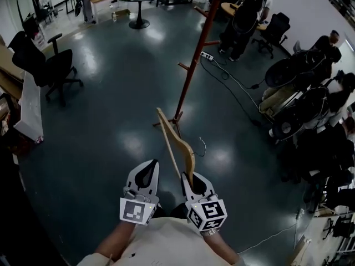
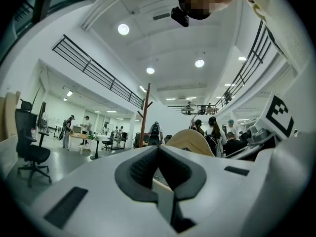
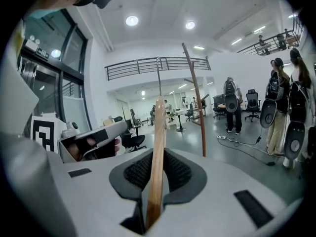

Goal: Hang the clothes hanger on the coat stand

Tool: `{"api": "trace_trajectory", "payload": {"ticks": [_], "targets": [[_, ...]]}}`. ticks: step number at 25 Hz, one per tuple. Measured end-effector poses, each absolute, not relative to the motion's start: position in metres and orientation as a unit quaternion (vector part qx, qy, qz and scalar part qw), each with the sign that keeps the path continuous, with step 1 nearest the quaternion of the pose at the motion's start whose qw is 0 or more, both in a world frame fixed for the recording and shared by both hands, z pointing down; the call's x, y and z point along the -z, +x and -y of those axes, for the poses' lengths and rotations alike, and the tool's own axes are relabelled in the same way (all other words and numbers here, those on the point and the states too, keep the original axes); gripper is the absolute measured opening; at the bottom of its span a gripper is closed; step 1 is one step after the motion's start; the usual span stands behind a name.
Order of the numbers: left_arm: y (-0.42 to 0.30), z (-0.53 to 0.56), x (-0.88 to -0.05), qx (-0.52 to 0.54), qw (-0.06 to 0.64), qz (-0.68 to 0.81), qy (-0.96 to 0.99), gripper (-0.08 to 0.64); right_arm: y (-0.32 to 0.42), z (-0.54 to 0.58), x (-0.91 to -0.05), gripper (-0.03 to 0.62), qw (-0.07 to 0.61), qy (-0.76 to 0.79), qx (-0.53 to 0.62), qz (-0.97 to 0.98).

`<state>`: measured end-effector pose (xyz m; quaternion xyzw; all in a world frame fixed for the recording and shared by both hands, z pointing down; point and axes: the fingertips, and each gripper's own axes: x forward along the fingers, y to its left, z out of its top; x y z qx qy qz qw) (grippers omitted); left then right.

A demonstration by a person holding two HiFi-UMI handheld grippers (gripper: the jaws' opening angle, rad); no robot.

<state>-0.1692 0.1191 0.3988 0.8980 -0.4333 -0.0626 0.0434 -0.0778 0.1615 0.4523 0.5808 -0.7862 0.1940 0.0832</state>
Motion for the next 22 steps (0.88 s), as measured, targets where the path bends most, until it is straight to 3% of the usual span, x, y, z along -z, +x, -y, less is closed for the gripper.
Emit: {"api": "trace_trajectory", "payload": {"ticks": [11, 22], "targets": [[-0.149, -0.095, -0.41, 0.026, 0.035, 0.399, 0.916, 0.012, -0.05, -0.135, -0.444, 0.067, 0.081, 0.596, -0.182, 0.778], [-0.135, -0.007, -0.398, 0.024, 0.026, 0.433, 0.901, 0.012, -0.036, -0.015, -0.442, 0.067, 0.064, 0.566, -0.183, 0.801]]}}
